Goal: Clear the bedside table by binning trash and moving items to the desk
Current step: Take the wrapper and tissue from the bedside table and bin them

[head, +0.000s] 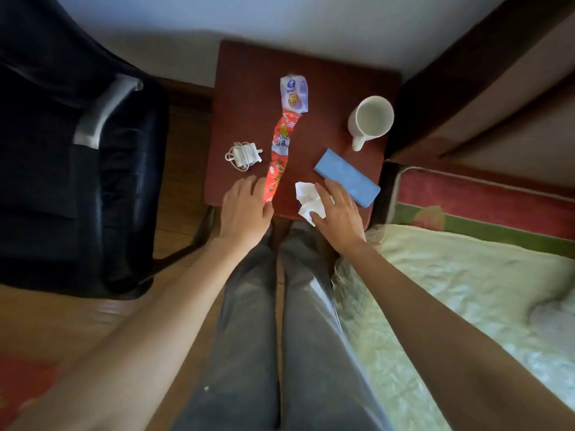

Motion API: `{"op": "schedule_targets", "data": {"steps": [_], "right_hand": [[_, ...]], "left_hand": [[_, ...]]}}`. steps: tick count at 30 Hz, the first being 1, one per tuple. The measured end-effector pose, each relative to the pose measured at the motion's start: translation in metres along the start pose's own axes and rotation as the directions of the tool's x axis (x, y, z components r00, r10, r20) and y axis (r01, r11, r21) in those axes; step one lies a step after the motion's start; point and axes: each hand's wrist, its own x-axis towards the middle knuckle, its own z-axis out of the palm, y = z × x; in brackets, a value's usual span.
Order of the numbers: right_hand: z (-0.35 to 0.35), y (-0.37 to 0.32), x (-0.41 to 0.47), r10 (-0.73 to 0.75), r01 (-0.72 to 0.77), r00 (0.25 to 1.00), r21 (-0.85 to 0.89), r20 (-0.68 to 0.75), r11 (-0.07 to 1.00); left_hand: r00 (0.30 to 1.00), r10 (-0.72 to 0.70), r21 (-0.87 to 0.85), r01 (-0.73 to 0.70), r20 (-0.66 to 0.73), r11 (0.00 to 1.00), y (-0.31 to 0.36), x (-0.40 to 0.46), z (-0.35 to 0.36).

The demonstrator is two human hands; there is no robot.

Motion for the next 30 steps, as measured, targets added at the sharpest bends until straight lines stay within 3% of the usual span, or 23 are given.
{"op": "schedule_targets", "data": {"steps": [10,15,18,24,30], "right_hand": [[0.055,0.011,0.013,0.018,-0.014,0.998,-0.053,0.068,0.998],[0.068,0.014,0.021,0.002,-0.007,0.992,-0.035,-0.127,0.999],[0.067,0.016,0.022,0.027,-0.027,0.986,0.006,-0.165,1.000],[0.051,0.021,0.016,0.132,-0.075,0.942,0.191,-0.309,0.979],[0.036,0.029,0.005,0.138,-0.051,0.866,0.190,-0.480,0.980]], "left_hand": [[0.998,0.050,0.000,-0.050,0.027,0.999,-0.010,0.024,0.036],[0.999,0.032,-0.008,-0.031,0.014,0.999,-0.010,0.035,0.049],[1.000,0.015,-0.033,-0.014,0.009,0.999,-0.011,0.043,0.053],[1.000,0.005,-0.101,-0.006,-0.009,0.995,0.000,0.060,0.064],[0.981,-0.165,-0.257,0.134,-0.100,0.957,0.016,0.076,0.083]]}}
